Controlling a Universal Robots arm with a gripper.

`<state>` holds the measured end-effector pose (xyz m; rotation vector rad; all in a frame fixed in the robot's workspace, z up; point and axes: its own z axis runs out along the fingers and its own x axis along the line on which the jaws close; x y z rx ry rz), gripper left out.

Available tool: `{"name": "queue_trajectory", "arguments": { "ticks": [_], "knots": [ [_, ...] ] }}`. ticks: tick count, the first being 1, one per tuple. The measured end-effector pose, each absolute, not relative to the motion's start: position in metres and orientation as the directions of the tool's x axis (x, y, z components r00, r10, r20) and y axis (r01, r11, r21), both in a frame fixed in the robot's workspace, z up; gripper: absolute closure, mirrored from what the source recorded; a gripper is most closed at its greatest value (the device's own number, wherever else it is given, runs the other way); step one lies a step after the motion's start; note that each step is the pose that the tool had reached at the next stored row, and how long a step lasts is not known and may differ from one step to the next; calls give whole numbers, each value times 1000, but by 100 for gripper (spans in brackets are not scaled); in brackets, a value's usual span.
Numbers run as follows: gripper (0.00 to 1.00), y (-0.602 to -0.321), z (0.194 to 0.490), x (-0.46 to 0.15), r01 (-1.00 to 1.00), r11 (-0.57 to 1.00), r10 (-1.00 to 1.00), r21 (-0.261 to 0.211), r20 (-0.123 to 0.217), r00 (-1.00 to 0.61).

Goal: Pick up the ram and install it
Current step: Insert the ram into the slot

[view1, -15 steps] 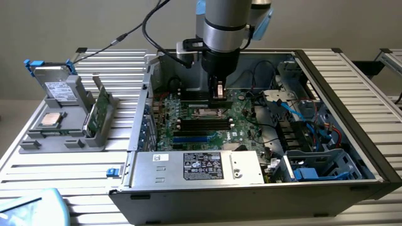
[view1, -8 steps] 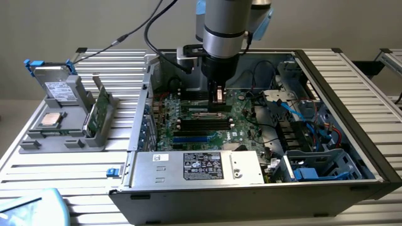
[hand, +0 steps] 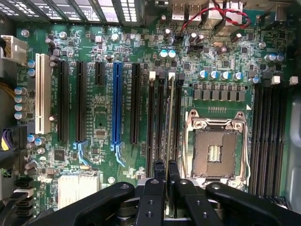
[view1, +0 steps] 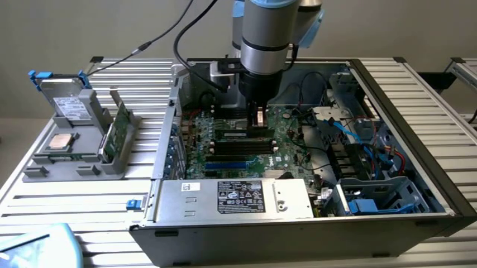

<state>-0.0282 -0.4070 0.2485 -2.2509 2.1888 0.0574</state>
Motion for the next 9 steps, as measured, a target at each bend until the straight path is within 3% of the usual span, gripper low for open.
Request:
{"name": "queue_trajectory", "arguments": {
  "ticks": [9],
  "knots": [
    [86,-407,238,-28,-999,-33,-999,25,-10,33]
  ]
}}
